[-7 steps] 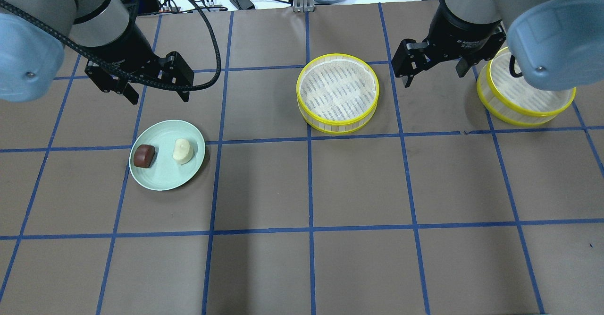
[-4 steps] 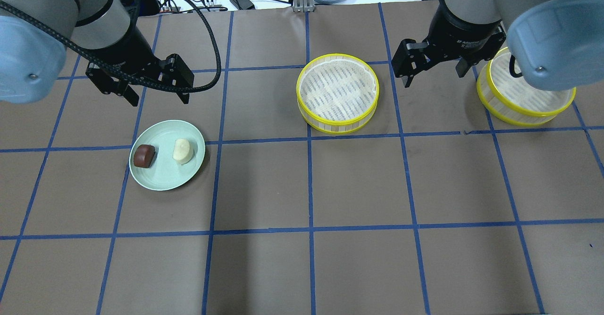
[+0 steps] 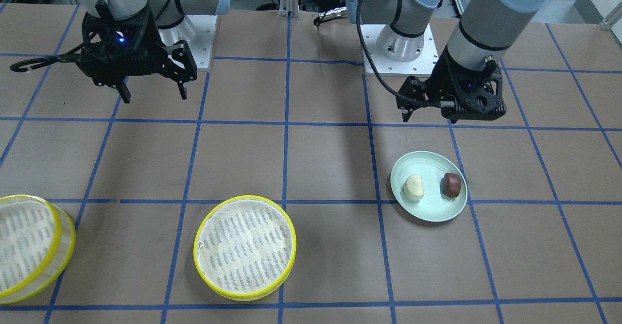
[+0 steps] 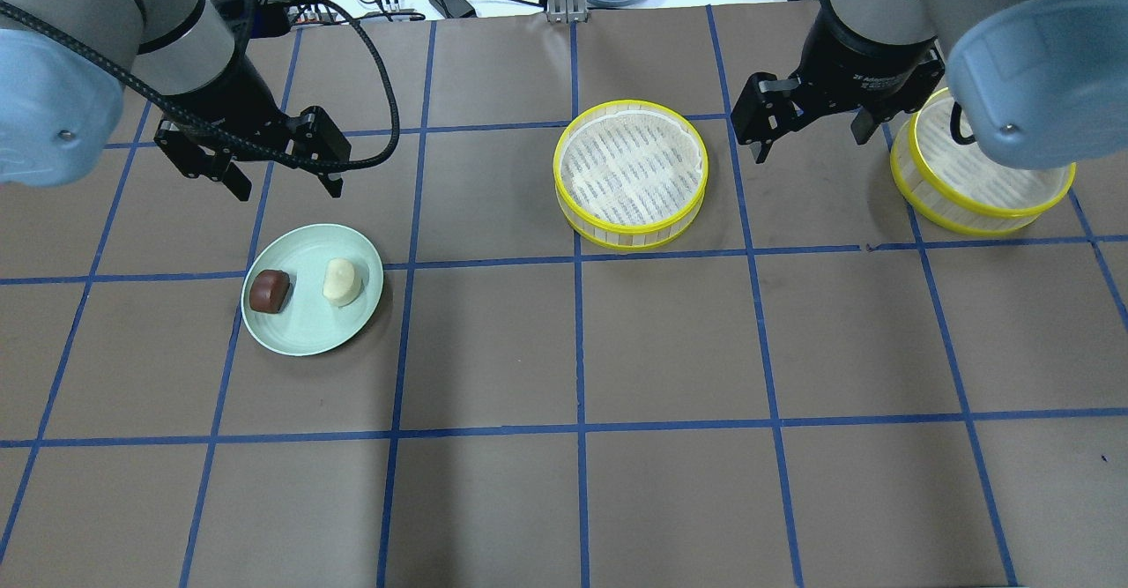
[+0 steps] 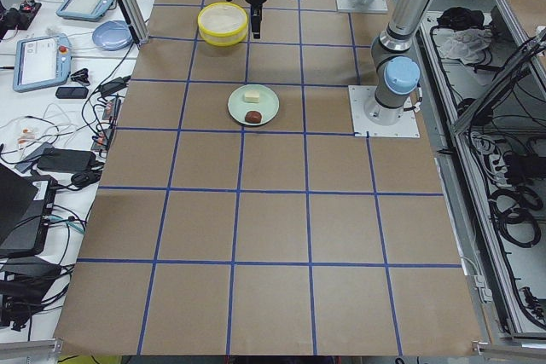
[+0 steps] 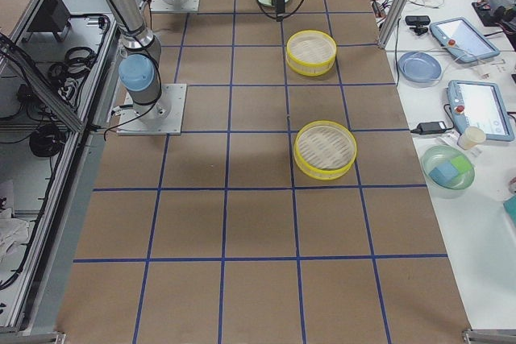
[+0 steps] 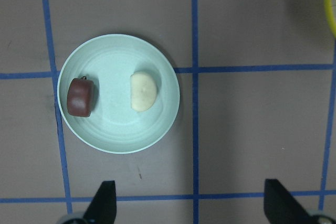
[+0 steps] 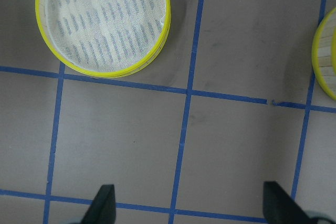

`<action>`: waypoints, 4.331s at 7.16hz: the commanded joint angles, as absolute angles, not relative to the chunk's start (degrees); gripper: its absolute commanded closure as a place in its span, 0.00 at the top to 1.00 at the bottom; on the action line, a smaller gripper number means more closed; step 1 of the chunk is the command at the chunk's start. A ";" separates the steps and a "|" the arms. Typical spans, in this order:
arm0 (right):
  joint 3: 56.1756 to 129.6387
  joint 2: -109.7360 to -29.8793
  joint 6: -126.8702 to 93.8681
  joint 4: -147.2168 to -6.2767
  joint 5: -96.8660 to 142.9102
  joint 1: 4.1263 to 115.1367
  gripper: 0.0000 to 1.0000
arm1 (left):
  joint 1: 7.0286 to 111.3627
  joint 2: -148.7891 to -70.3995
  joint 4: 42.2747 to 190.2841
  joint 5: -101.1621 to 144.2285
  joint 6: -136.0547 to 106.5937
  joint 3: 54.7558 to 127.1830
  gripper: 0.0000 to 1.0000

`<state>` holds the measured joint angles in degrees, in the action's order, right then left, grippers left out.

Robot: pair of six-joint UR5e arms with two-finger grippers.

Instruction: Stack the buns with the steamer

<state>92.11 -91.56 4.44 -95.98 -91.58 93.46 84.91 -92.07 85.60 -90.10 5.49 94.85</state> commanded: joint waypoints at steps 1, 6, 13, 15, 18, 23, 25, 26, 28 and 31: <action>92.11 -91.41 6.83 -96.24 -91.58 92.90 1.00 | 80.08 -96.83 78.27 -90.35 8.87 98.59 1.00; 91.59 -86.95 12.28 -101.04 -91.32 84.95 1.00 | 79.98 -108.70 72.16 -90.27 14.41 99.84 0.94; 83.24 -65.42 31.61 -117.38 -88.36 61.46 1.00 | 79.98 -115.22 69.61 -90.61 14.85 102.13 0.01; 83.23 -61.28 36.08 -120.58 -84.84 55.84 1.00 | 79.63 -114.61 68.74 -90.62 13.72 100.73 0.00; 83.23 -55.39 40.33 -125.48 -84.82 52.30 0.99 | 80.94 -111.11 67.59 -89.74 2.36 95.12 0.00; 81.91 -51.94 44.73 -126.22 -82.79 51.42 0.65 | 96.66 -111.52 54.26 -76.70 -30.14 89.56 0.00; 81.91 -52.29 44.82 -125.77 -82.71 51.33 0.37 | 98.51 -115.47 42.69 -69.18 -36.71 89.74 0.00; 81.91 -52.21 45.52 -125.77 -82.71 51.33 0.24 | 100.35 -117.92 41.15 -69.17 -38.13 89.48 0.00; 81.91 -52.03 46.75 -125.77 -82.71 51.33 0.10 | 102.91 -121.80 38.68 -69.69 -38.41 89.30 0.00; 82.09 -54.30 47.55 -125.51 -82.97 51.33 0.00 | 103.54 -124.19 39.20 -69.70 -38.50 90.00 0.06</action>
<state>81.99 -52.89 47.16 -125.67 -82.83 51.33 103.35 -123.58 39.10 -69.67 -38.45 89.81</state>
